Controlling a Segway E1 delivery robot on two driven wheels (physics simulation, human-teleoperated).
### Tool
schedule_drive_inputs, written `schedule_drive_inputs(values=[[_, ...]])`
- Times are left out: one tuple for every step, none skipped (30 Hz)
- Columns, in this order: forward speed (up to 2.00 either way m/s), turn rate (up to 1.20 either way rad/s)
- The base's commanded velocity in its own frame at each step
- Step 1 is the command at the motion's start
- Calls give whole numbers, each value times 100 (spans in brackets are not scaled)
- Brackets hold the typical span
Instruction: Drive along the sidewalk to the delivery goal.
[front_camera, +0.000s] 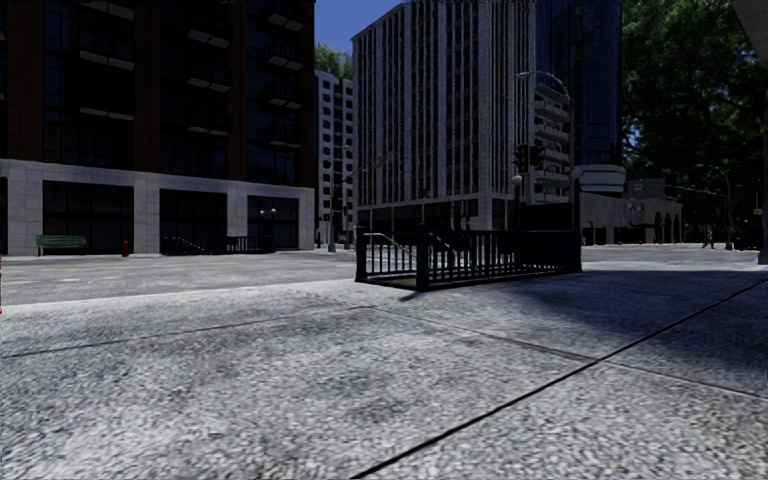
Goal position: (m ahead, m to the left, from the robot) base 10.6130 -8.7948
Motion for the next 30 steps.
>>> schedule_drive_inputs(values=[[200,-55],[200,-55],[200,-55],[200,-55],[200,-55],[200,-55],[200,-55],[200,-55],[200,-55],[200,-55],[200,-55],[200,-55],[200,-55],[200,-55],[200,-55],[200,-55],[200,-55],[200,-55],[200,-55],[200,-55],[200,-55],[200,-55],[200,-55],[200,-55],[200,-55],[200,-55],[200,-52],[200,-51],[200,-51],[200,-51]])
